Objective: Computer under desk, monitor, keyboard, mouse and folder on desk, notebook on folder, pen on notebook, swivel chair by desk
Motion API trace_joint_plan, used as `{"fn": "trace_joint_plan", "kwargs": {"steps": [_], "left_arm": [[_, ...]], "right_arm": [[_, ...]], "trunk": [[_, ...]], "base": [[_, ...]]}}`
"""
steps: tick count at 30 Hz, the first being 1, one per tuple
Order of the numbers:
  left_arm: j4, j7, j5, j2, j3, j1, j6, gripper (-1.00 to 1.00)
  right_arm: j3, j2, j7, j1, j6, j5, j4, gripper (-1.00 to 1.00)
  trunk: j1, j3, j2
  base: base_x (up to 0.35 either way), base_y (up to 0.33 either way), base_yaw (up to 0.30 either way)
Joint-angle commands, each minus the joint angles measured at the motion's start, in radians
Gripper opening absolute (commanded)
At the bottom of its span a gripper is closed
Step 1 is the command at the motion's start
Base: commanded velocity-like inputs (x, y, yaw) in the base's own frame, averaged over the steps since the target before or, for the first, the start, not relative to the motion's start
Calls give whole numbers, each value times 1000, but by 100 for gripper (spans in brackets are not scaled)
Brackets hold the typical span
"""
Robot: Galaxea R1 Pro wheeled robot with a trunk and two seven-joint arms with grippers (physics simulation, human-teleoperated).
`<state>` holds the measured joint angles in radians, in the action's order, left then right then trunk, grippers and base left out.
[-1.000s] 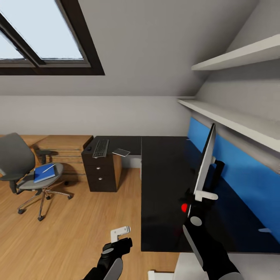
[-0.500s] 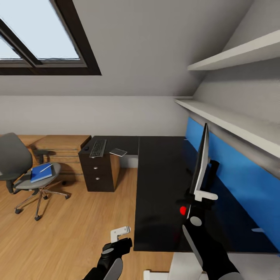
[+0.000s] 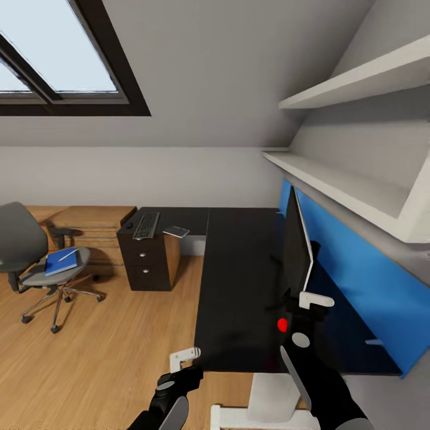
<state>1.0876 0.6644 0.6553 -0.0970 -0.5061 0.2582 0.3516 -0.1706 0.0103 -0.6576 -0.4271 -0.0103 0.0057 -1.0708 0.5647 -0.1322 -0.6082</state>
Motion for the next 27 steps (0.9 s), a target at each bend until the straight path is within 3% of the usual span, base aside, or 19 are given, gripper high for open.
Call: {"fn": "trace_joint_plan", "kwargs": {"steps": [1,27], "left_arm": [[1,8,6,0,-2,1,3,100],[1,8,6,0,-2,1,3,100]], "right_arm": [[-2,-1,-5,-1,0,0,0,100],[-6,0,-2,-1,1,2,23,100]], "trunk": [[0,-2,-2],[0,-2,-2]], "base": [[-80,-86,0],[-69,-127,0]]}}
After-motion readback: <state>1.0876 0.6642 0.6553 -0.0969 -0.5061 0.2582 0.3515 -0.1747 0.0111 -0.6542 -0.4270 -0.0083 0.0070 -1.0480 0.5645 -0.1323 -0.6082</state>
